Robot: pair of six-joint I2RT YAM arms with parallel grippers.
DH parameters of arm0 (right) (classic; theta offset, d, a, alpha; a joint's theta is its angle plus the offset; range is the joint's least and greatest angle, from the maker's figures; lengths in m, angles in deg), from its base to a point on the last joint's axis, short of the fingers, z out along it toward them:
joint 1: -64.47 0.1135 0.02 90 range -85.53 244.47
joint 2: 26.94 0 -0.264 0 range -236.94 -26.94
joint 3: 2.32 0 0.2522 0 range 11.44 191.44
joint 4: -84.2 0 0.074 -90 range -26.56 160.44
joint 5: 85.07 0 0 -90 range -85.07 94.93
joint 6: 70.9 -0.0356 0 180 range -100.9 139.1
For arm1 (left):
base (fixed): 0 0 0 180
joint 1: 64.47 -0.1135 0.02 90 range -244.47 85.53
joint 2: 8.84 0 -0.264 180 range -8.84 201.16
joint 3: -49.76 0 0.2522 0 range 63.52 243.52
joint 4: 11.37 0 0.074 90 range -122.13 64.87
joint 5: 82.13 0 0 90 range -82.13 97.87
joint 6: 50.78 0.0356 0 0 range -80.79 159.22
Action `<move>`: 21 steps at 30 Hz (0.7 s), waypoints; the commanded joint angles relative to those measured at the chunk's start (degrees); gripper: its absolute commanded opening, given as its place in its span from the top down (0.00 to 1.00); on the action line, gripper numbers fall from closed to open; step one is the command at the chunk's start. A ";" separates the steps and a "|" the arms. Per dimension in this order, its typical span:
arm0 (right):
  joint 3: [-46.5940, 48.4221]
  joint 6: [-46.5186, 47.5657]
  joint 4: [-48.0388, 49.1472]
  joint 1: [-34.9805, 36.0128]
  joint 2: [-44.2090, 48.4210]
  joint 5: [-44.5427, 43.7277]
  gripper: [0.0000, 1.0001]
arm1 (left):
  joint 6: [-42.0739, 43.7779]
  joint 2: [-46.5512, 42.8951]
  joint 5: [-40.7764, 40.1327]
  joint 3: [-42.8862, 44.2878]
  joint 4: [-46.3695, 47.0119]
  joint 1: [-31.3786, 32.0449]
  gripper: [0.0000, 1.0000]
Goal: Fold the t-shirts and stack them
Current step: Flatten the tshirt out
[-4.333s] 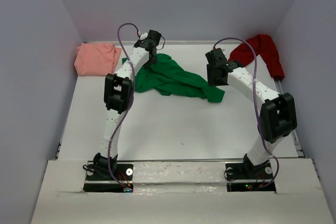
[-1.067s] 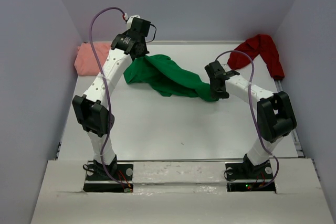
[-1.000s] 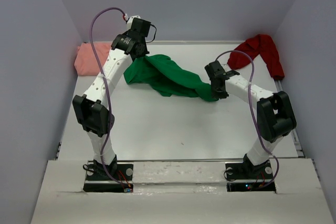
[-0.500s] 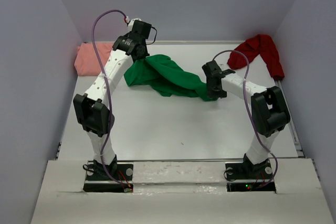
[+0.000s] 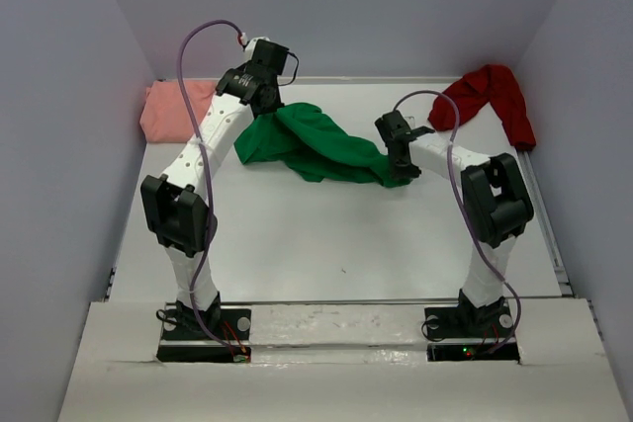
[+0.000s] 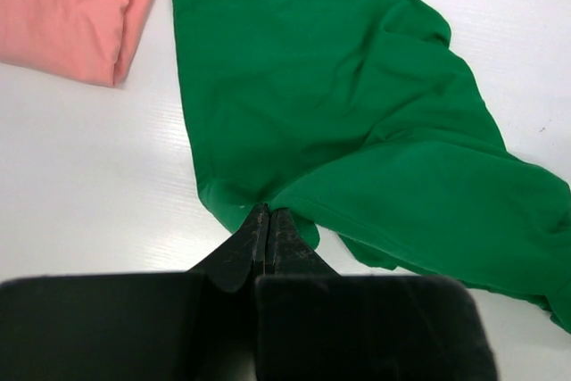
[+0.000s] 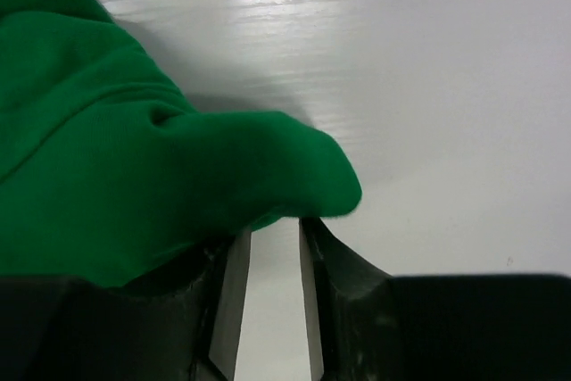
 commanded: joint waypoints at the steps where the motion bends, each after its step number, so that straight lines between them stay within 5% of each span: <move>1: 5.00 1.45 2.96 0.38 -3.66 -0.08 0.68 | 0.99 -0.72 -0.55 -1.09 1.29 0.73 1.00; 7: 9.31 3.03 2.96 -0.15 -5.68 0.54 1.00 | 0.99 -0.81 -0.63 -1.79 1.46 1.09 1.00; 21: 19.25 7.95 -0.82 -0.15 1.42 -0.33 1.00 | 0.99 -0.81 -0.72 -2.67 2.08 1.70 1.00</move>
